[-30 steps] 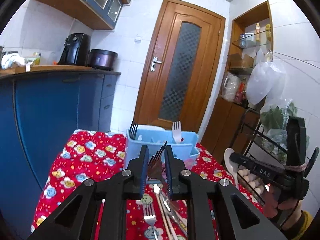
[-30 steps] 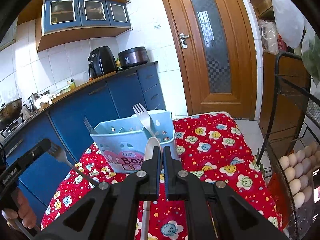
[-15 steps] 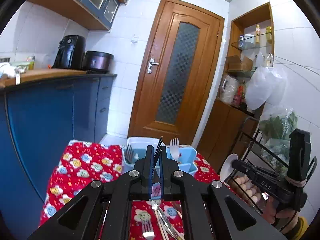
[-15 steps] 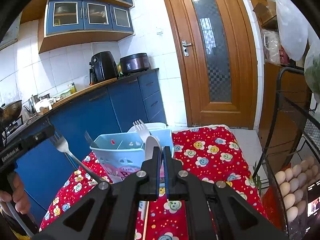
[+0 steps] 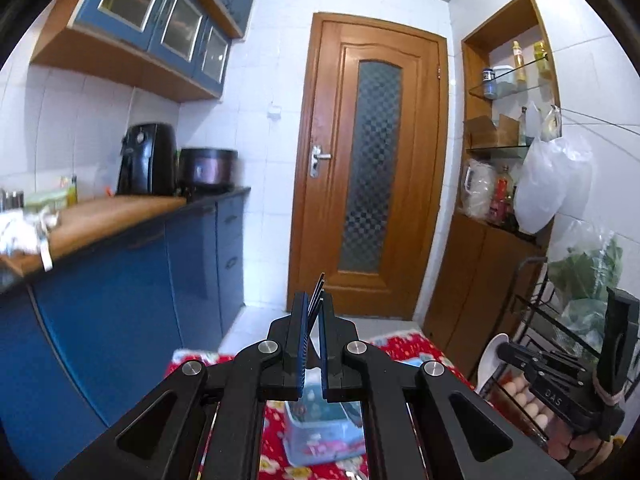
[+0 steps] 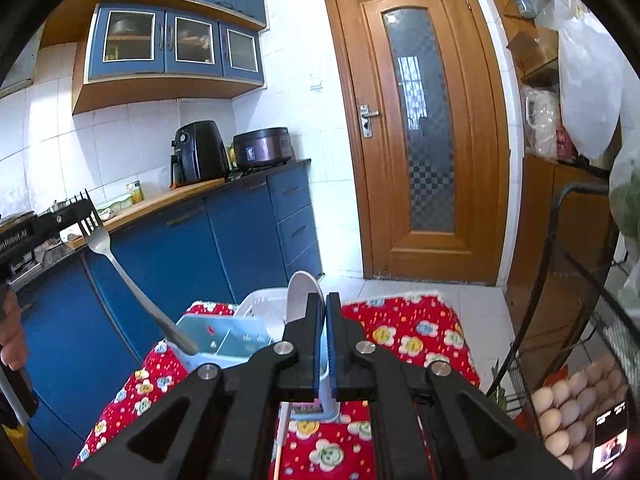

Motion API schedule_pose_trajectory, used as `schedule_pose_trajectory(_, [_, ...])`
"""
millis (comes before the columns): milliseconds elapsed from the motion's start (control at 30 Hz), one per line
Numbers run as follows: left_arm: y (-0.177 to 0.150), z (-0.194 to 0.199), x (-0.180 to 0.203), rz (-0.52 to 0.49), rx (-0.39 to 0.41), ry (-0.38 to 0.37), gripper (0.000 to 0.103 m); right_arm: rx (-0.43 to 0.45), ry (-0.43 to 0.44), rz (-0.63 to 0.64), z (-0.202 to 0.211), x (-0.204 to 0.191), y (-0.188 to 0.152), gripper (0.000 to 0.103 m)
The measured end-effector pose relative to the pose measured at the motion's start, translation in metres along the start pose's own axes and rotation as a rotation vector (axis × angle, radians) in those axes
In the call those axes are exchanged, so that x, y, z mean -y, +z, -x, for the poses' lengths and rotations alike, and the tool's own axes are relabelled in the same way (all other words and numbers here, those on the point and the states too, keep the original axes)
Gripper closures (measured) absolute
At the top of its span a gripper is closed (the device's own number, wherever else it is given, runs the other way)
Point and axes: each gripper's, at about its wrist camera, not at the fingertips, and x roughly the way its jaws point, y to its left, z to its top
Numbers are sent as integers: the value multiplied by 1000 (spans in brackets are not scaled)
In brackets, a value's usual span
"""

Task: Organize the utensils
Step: 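Lower the fork into the blue caddy with the left tool while the right tool lowers the spoon in, then open the left tool releasing the fork while the right tool opens releasing the spoon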

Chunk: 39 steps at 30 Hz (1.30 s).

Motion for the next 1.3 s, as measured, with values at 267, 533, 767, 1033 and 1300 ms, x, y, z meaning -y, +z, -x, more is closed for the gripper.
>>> schedule_pose_trajectory(267, [20,-19,8,-75,-7,47,98,34,-31,-7,-21,3,24,99])
schedule_pose_trajectory(533, [0,-53,13,-118,-55,96,99,63,-69,-4,-47,1,33,99])
schedule_pose_trajectory(767, [-24,-80,10,-100,-124,86,99,-7,-98,37,-79,-4,13,99])
schedule_pose_trajectory(1033, [-52,-106,3,-50,-205,68,98,-109,-99,61,-102,-5,-12,99])
schedule_pose_trajectory(1300, [-72,-122,0,-27,-258,61,98,-129,-97,95,-108,-12,-19,99])
